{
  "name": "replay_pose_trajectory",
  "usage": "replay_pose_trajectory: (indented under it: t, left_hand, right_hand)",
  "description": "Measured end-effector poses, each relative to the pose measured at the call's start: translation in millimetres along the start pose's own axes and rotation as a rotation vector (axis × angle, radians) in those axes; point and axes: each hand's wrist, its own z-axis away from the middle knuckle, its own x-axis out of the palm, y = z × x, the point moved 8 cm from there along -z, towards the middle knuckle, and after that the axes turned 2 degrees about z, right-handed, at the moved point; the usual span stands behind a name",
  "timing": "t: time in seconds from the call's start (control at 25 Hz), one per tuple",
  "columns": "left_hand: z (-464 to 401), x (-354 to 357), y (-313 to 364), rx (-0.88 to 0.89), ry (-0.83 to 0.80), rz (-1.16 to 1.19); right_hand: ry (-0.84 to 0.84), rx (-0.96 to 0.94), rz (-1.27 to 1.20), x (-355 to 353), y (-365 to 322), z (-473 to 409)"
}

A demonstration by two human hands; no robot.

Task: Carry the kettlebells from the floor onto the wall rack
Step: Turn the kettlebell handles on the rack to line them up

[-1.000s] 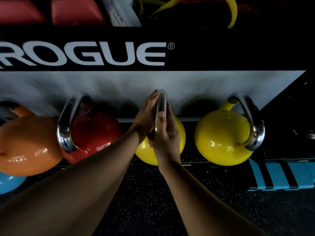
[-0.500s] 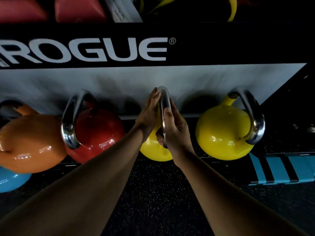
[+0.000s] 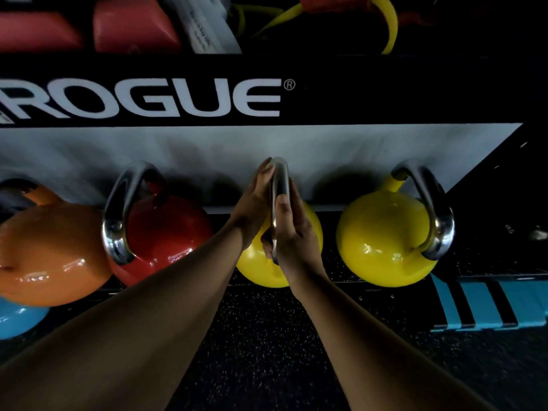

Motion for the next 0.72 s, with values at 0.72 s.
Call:
replay_pose_trajectory:
  t: [0.72]
  left_hand:
    - [5.8, -0.7, 1.0, -0.016, 0.017, 0.039]
  right_hand:
    - [0.017, 0.079, 0.072, 1.8, 2.7, -1.4]
